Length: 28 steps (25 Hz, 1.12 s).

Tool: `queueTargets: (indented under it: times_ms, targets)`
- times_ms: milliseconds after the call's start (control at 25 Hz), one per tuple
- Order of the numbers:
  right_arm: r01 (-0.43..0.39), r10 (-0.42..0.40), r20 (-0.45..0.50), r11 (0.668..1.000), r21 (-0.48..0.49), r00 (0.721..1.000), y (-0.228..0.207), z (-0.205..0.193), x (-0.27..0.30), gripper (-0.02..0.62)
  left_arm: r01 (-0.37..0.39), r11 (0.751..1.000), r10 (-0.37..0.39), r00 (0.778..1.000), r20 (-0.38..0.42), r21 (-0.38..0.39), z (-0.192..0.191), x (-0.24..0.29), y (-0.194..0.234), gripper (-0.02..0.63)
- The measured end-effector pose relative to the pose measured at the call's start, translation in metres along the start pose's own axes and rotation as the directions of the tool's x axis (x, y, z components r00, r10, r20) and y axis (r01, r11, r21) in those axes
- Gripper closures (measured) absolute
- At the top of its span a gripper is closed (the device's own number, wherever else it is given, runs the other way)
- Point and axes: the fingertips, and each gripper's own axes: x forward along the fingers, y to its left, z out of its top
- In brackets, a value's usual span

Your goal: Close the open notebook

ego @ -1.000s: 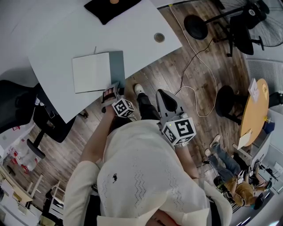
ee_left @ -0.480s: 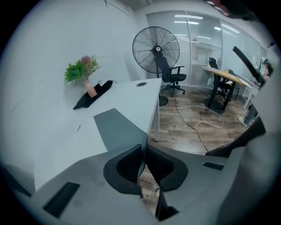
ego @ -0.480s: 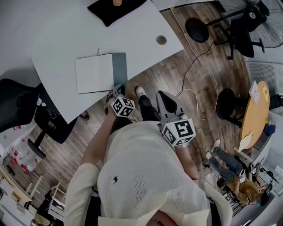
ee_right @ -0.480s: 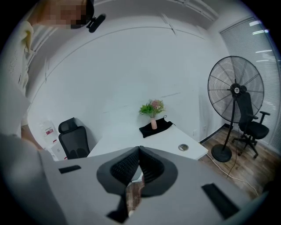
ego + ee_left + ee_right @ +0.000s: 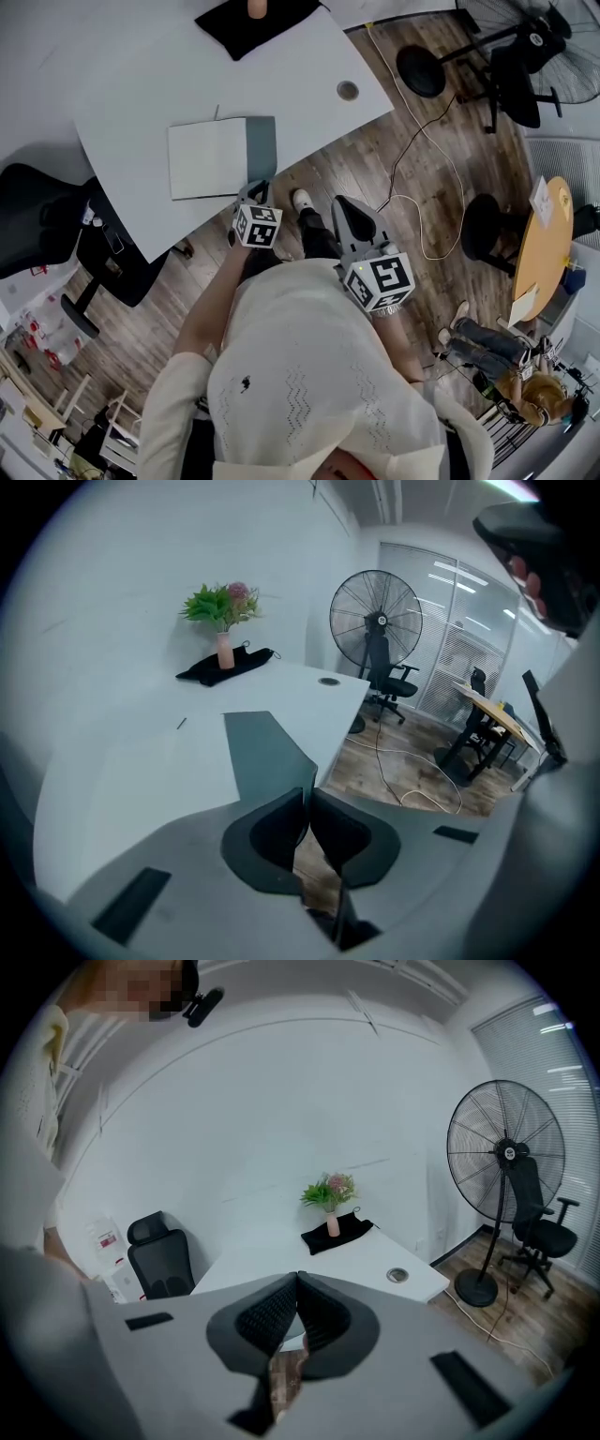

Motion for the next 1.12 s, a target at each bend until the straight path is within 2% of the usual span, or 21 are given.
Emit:
queueTargets:
  times_ms: [320, 760, 880, 1120]
  targets:
    - [-0.018, 0.018, -0.004, 1.000, -0.019, 1.000, 0.015, 0.000, 0.003, 0.594, 0.014, 0.994, -0.002, 0.994, 0.110, -0.110, 0.012, -0.020, 0.005, 0.577]
    - [-0.054, 0.053, -0.012, 0.997, -0.048, 0.999, 0.038, 0.001, 0.013, 0.594, 0.035, 0.991, -0.010, 0.983, 0.186, -0.131, 0.020, -0.042, 0.012, 0.577]
    - [-0.062, 0.062, -0.014, 0.997, -0.052, 0.998, 0.043, 0.000, 0.015, 0.594, 0.032, 0.991, 0.000, 0.971, 0.240, -0.130, 0.028, -0.049, 0.017, 0.577]
    - [-0.081, 0.080, -0.017, 0.995, -0.060, 0.997, 0.057, -0.001, 0.019, 0.594, 0.036, 0.984, 0.010, 0.966, 0.257, -0.175, 0.027, -0.064, 0.023, 0.577]
